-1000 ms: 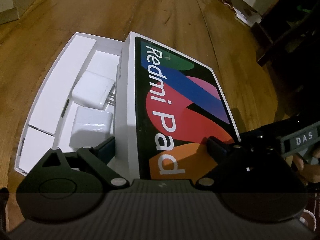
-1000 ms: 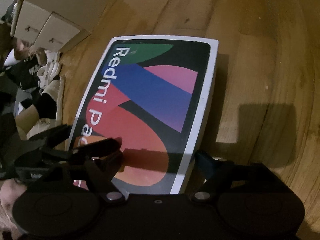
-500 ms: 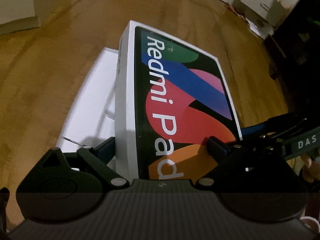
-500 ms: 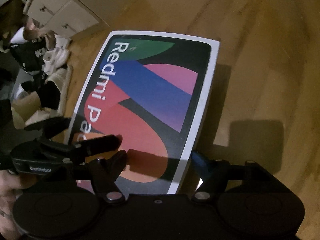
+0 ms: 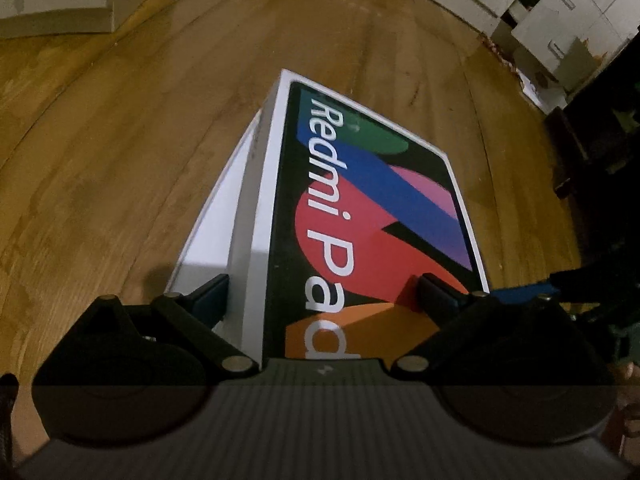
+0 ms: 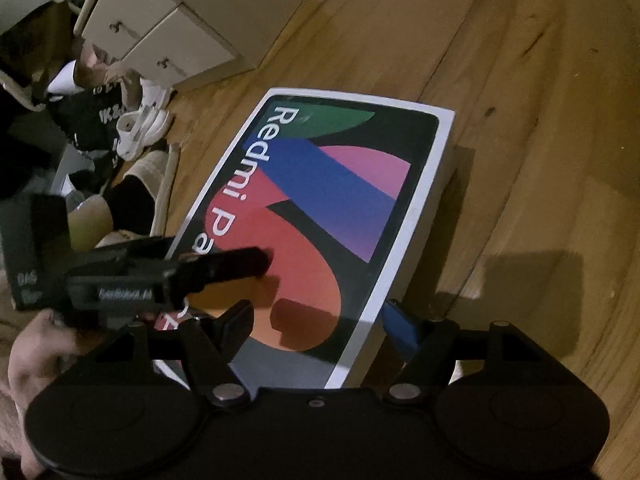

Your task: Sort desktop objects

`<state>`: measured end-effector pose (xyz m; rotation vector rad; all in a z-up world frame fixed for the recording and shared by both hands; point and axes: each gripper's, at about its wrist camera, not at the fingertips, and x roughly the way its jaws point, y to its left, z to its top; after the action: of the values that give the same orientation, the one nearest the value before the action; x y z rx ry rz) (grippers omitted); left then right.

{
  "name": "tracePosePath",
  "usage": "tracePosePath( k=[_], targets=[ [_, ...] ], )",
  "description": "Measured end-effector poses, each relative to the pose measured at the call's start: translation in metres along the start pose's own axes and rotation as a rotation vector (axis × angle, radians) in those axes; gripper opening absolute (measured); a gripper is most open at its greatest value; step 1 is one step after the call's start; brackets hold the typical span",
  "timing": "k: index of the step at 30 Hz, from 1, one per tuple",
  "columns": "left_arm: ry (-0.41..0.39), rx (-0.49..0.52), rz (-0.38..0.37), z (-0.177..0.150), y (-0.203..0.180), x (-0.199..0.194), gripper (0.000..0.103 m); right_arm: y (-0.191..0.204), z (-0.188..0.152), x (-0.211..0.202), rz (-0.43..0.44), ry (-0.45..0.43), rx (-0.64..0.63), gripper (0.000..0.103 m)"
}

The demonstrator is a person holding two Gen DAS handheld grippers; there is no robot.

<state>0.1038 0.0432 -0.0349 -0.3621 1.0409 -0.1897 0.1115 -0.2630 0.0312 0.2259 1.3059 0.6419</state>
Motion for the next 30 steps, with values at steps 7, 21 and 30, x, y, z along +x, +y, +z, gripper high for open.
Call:
tracePosePath(
  k=[7,21,30],
  targets=[
    [0.018,-0.068,-0.008,-0.002,0.015,0.009,0.099,0.010,0.001,0.011,-0.004,0.014,-0.007,0.077],
    [0.029,-0.079,-0.023,0.011,0.016,0.020,0.096,0.022,0.022,0.009,0.001,-0.044,-0.050,0.071],
    [0.071,-0.065,-0.019,0.002,0.019,0.024,0.096,-0.045,0.003,0.012,-0.107,-0.037,0.230,0.071]
  ],
)
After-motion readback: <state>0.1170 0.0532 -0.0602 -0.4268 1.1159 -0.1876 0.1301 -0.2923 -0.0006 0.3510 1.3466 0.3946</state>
